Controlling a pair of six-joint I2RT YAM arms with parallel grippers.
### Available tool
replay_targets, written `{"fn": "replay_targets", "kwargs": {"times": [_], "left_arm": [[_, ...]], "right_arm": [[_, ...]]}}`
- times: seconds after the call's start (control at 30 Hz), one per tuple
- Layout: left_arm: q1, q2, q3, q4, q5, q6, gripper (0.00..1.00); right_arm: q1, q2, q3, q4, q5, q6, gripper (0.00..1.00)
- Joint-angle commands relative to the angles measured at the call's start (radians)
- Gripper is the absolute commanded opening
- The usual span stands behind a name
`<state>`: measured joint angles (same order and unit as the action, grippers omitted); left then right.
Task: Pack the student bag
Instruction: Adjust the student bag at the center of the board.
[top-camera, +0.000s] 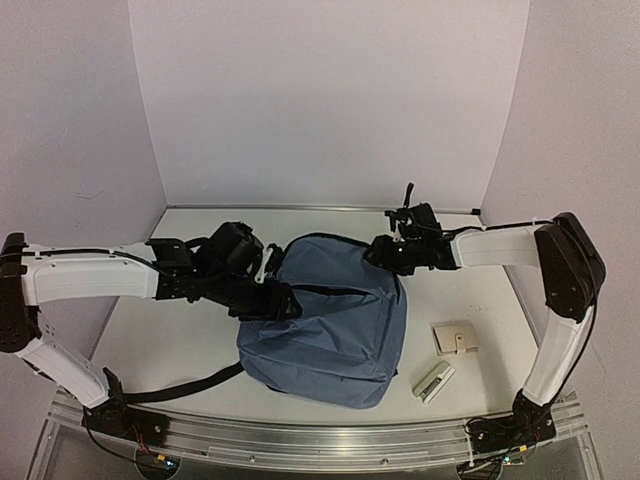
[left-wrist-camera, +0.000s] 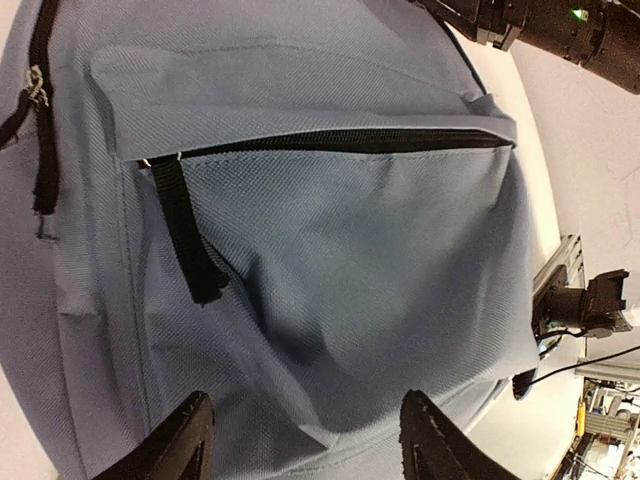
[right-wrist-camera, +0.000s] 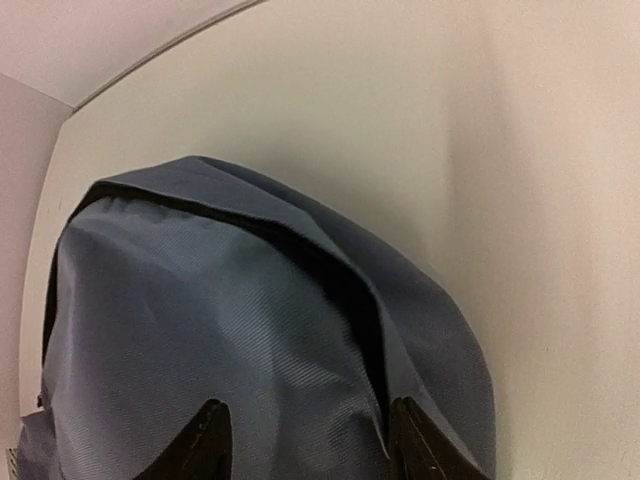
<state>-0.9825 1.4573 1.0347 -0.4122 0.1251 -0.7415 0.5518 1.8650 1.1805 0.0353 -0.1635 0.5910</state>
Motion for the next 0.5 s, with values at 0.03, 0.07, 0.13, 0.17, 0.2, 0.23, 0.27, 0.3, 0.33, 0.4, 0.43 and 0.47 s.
{"fn": "replay_targets", "kwargs": {"times": [0.03, 0.07, 0.13, 0.17, 0.2, 0.23, 0.27, 0.3, 0.33, 0.4, 0.43, 0.47], "left_arm": [[0.129, -0.106, 0.101, -0.149, 0.089, 0.076, 0.75], [0.161, -0.108, 0.118, -0.174, 0.121, 0.099, 0.76], [0.232, -0.103, 0.161, -0.217, 0.173, 0.157, 0.78], [0.264, -0.095, 0.181, -0.241, 0.204, 0.187, 0.79], [0.289, -0.079, 0.209, -0.260, 0.242, 0.213, 0.79], [0.324, -0.057, 0.233, -0.269, 0.279, 0.250, 0.79], [0.347, -0.035, 0.250, -0.281, 0.320, 0.275, 0.80], [0.376, -0.004, 0.271, -0.292, 0.349, 0.305, 0.80], [0.400, 0.029, 0.291, -0.307, 0.375, 0.333, 0.80], [0.436, 0.092, 0.323, -0.334, 0.408, 0.384, 0.79], [0.448, 0.119, 0.342, -0.342, 0.416, 0.403, 0.78], [0.461, 0.148, 0.358, -0.341, 0.422, 0.416, 0.78]], "right_arm": [[0.020, -0.211, 0.020, -0.057, 0.033, -0.012, 0.63], [0.025, -0.244, 0.016, -0.077, 0.038, -0.007, 0.63], [0.045, -0.298, 0.010, -0.107, 0.051, 0.003, 0.63], [0.058, -0.328, 0.007, -0.120, 0.059, 0.012, 0.63], [0.072, -0.356, 0.006, -0.134, 0.062, 0.028, 0.63], [0.090, -0.374, 0.000, -0.140, 0.052, 0.045, 0.63], [0.106, -0.393, -0.007, -0.142, 0.037, 0.073, 0.63], [0.128, -0.405, -0.019, -0.141, 0.024, 0.098, 0.61], [0.159, -0.412, -0.025, -0.138, 0.020, 0.125, 0.60], [0.231, -0.413, -0.024, -0.138, 0.035, 0.167, 0.57], [0.271, -0.407, -0.019, -0.138, 0.047, 0.184, 0.57], [0.307, -0.397, -0.011, -0.138, 0.055, 0.203, 0.55]]}}
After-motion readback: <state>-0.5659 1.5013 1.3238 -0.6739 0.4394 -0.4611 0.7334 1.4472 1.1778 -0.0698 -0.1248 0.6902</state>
